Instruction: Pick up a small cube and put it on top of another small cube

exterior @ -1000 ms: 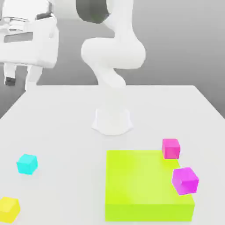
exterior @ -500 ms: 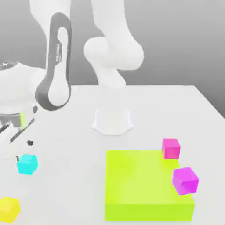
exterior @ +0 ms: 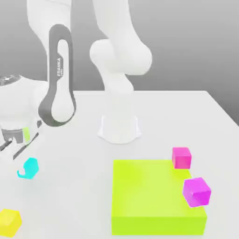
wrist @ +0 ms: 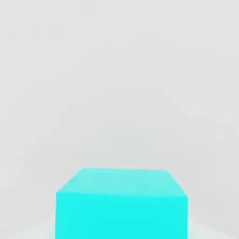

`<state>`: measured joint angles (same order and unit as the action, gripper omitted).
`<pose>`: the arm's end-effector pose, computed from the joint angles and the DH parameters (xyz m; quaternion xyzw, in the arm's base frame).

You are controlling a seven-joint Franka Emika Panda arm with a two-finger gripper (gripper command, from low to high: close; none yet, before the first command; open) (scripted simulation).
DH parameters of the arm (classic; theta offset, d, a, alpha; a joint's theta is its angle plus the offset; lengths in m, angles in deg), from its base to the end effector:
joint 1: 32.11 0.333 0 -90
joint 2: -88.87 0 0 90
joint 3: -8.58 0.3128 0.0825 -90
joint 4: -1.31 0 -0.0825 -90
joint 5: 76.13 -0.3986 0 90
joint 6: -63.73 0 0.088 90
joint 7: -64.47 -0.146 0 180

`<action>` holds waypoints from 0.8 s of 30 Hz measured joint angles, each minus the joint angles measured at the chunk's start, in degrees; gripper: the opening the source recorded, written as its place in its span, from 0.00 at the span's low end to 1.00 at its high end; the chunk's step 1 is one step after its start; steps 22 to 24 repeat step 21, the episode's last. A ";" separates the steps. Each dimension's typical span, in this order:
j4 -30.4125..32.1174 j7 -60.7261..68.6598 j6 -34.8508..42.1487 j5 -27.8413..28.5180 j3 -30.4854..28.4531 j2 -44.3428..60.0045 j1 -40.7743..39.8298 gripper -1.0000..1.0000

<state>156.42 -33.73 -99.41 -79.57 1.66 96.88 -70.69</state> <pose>0.2822 -0.2950 0.1283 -0.2847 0.9586 -0.0007 0.0007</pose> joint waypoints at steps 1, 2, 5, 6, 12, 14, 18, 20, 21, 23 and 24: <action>-0.89 -0.09 1.46 0.56 0.15 -0.58 0.31 0.00; -2.59 0.21 2.81 0.83 0.63 -0.24 0.72 0.00; -8.42 1.45 6.78 1.44 2.32 1.60 2.12 0.00; -10.46 1.89 8.08 1.64 2.90 2.34 2.62 0.00; -22.86 4.35 15.85 3.06 6.35 6.93 5.78 0.00; -25.54 4.81 15.99 3.41 7.03 9.47 6.46 0.00; -26.84 4.90 10.45 3.59 7.15 16.31 6.77 1.00; -26.84 4.91 10.45 3.59 7.15 16.31 6.77 1.00; -26.84 4.91 10.45 3.59 7.15 16.31 6.77 1.00; -26.84 4.91 10.45 3.59 7.15 16.31 6.77 1.00; -26.84 4.91 10.45 3.59 7.15 16.31 6.77 1.00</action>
